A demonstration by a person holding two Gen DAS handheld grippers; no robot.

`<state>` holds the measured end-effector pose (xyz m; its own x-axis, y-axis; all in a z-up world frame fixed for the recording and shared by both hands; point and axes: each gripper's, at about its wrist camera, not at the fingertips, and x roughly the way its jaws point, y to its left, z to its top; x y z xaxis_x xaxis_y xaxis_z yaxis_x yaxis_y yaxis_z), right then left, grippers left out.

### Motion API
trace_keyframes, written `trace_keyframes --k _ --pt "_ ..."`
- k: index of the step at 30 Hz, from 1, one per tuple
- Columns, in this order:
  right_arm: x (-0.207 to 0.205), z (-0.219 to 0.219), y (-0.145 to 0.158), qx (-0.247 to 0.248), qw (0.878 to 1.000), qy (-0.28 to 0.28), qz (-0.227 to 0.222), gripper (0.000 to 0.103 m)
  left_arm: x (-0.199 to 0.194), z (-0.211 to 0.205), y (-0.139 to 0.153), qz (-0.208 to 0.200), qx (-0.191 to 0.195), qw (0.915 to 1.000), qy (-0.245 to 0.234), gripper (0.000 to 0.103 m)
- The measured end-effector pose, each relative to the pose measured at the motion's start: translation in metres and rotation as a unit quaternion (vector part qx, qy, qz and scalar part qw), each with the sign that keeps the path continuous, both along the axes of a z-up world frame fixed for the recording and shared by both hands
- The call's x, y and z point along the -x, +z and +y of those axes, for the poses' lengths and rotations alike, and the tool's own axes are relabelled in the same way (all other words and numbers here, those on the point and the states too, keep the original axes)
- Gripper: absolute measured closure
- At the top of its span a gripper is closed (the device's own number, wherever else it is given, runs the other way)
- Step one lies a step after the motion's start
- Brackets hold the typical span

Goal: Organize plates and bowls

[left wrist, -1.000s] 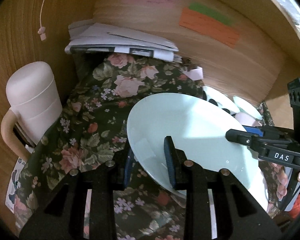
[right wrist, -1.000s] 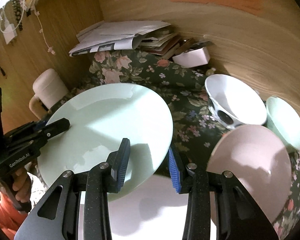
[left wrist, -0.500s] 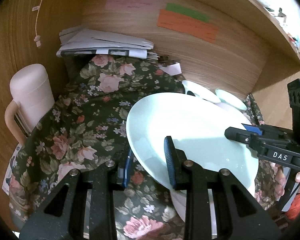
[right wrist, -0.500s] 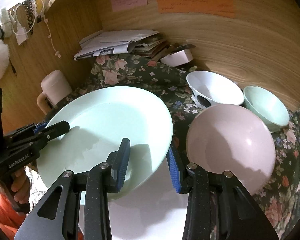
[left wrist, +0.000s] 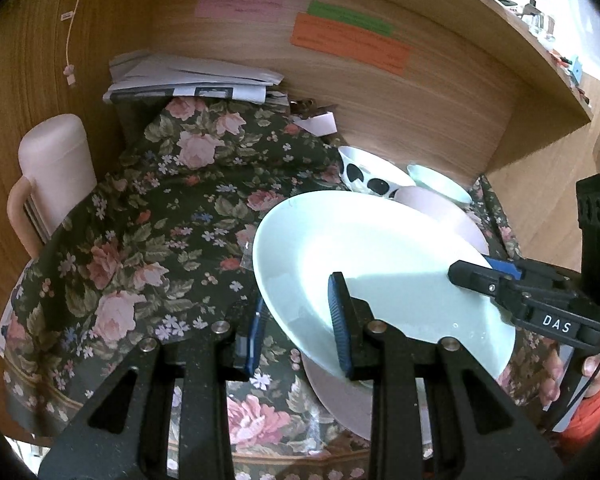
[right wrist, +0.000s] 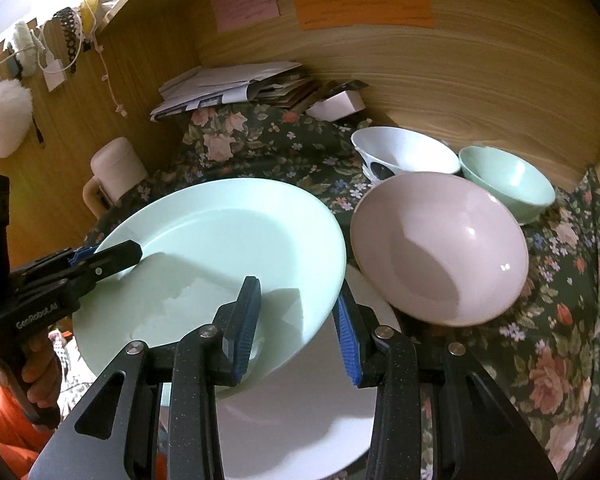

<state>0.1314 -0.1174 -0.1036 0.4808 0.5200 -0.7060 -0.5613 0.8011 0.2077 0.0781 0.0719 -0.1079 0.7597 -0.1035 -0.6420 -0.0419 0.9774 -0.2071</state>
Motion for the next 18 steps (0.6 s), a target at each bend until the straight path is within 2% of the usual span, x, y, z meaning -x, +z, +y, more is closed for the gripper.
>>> trace_keyframes --k 18 --pt "0.021 -0.015 -0.020 -0.005 0.999 -0.015 0.029 0.069 0.019 -0.014 -0.022 0.025 0.001 0.9996 -0.010 0.073"
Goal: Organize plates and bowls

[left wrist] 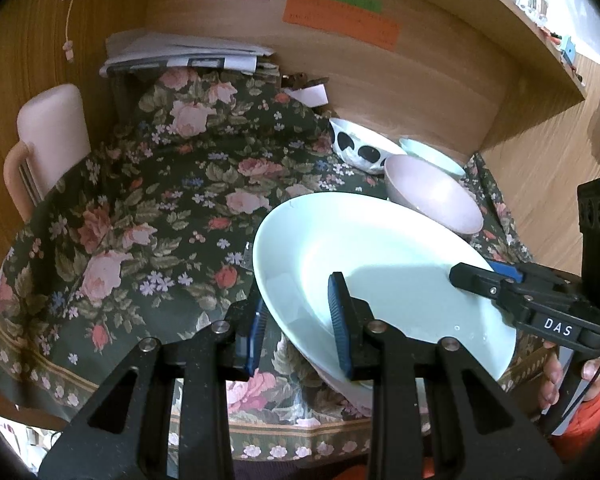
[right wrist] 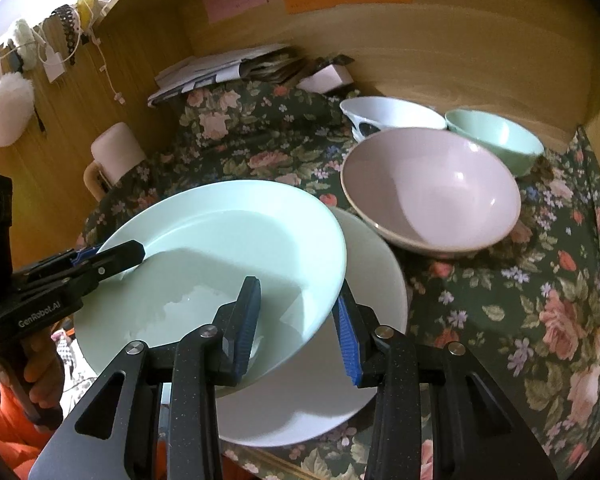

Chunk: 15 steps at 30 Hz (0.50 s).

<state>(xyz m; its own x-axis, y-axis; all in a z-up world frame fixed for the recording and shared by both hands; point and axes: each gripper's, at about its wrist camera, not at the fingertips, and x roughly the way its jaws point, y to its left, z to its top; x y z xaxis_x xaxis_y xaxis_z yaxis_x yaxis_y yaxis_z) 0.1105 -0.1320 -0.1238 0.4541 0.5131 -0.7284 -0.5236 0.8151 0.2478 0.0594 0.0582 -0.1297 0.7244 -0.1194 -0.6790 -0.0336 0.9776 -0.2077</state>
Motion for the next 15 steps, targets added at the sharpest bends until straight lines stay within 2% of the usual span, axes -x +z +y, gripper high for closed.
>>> trace_keyframes --k 15 --pt "0.000 -0.015 -0.018 -0.010 0.999 -0.027 0.028 0.069 -0.009 -0.013 -0.022 0.028 0.001 0.9995 -0.013 0.073"
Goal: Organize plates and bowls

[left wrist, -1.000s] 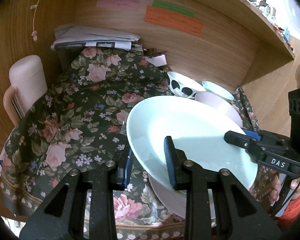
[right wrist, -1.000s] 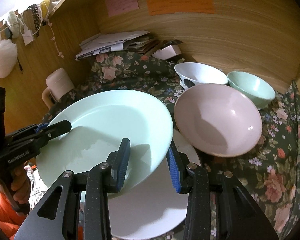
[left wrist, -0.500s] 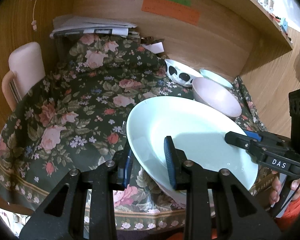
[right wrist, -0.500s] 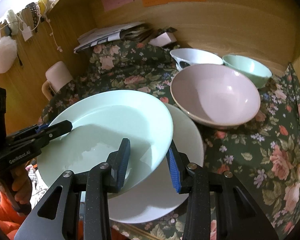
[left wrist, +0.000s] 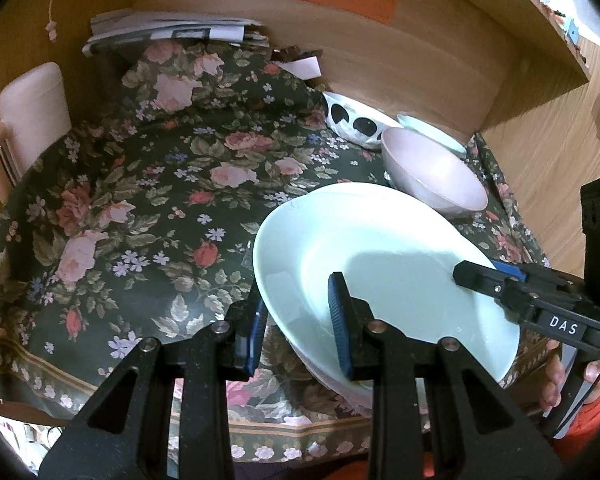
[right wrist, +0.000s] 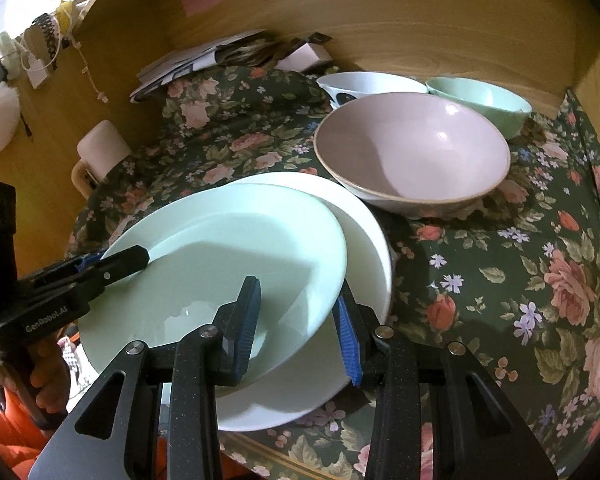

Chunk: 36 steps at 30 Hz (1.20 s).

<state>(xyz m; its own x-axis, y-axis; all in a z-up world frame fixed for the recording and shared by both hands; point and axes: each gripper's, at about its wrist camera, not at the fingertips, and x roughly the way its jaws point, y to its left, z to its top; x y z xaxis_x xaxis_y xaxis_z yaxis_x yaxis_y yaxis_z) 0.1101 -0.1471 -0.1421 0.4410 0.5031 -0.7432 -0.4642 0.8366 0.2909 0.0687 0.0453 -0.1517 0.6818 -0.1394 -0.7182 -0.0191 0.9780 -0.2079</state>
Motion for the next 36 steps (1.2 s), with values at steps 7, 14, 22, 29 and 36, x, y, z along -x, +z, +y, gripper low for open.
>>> trace_keyframes --k 7,14,22,29,36 --pt "0.001 0.000 -0.006 -0.001 1.000 0.003 0.008 0.069 -0.004 -0.003 -0.004 0.000 -0.006 1.0000 0.001 0.074" --pt "0.001 0.001 -0.006 -0.003 1.000 0.006 0.006 0.069 -0.011 -0.002 -0.008 0.006 -0.005 0.9999 0.009 0.073" --pt "0.001 0.000 -0.006 0.002 1.000 0.010 0.005 0.069 -0.016 0.001 -0.015 0.019 0.014 0.9997 0.008 0.073" --pt "0.001 -0.002 -0.004 0.014 1.000 0.015 0.001 0.072 -0.016 -0.002 -0.018 0.023 -0.001 0.9997 -0.008 0.070" --pt "0.003 -0.004 -0.002 0.022 1.000 0.015 0.000 0.073 -0.016 -0.003 -0.019 0.023 -0.006 0.9997 -0.011 0.070"
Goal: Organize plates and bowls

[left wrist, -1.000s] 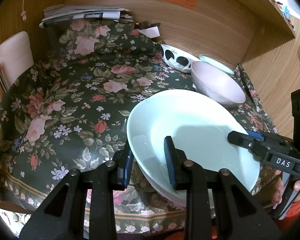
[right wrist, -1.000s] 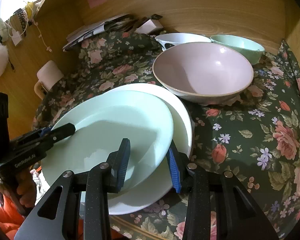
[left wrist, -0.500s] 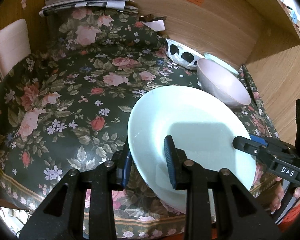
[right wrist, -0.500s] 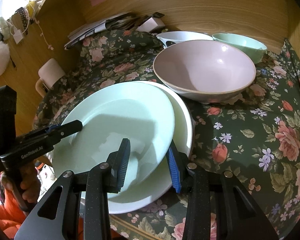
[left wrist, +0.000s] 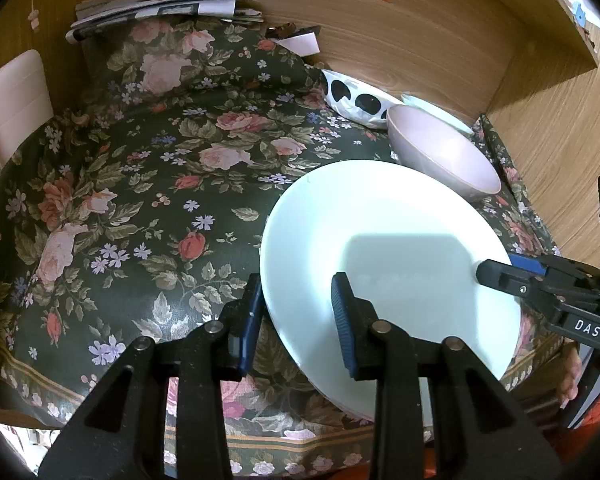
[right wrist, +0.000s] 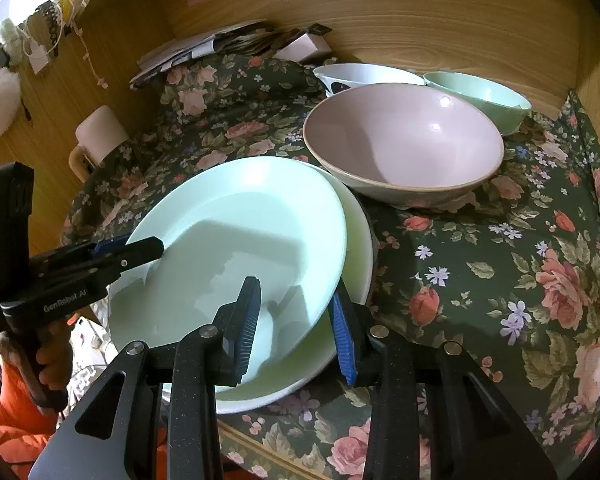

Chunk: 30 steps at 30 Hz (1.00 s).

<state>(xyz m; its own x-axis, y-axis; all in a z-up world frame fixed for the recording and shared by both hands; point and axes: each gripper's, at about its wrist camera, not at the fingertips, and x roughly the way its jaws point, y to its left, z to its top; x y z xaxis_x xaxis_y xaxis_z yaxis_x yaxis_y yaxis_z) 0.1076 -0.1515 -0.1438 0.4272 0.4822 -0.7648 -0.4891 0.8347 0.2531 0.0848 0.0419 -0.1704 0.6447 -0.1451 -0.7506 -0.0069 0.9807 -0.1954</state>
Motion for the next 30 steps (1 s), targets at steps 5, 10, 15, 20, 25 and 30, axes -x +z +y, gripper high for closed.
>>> trace_keyframes --k 5,10,15,20,25,30 --pt "0.002 -0.002 0.004 0.013 1.000 0.000 -0.008 0.073 0.000 0.000 0.000 -0.001 -0.003 1.0000 0.001 0.070" --pt "0.004 -0.003 0.008 0.033 0.999 -0.011 -0.028 0.071 -0.002 0.004 0.009 -0.014 -0.007 0.9999 0.005 0.070" --pt "0.000 -0.013 0.015 0.026 0.999 -0.021 -0.036 0.070 -0.003 0.007 0.031 -0.042 -0.012 0.9990 0.006 0.068" --pt "-0.007 -0.021 0.025 0.016 0.998 -0.037 -0.054 0.070 -0.012 0.000 0.051 -0.073 -0.025 0.9970 -0.001 0.054" --pt "-0.021 -0.029 0.033 0.017 0.995 -0.064 -0.071 0.059 -0.028 -0.012 0.065 -0.096 -0.035 0.9946 -0.014 0.042" --pt "-0.038 -0.043 0.040 0.012 0.992 -0.096 -0.085 0.049 -0.051 -0.024 0.072 -0.103 -0.039 0.9936 -0.027 0.034"
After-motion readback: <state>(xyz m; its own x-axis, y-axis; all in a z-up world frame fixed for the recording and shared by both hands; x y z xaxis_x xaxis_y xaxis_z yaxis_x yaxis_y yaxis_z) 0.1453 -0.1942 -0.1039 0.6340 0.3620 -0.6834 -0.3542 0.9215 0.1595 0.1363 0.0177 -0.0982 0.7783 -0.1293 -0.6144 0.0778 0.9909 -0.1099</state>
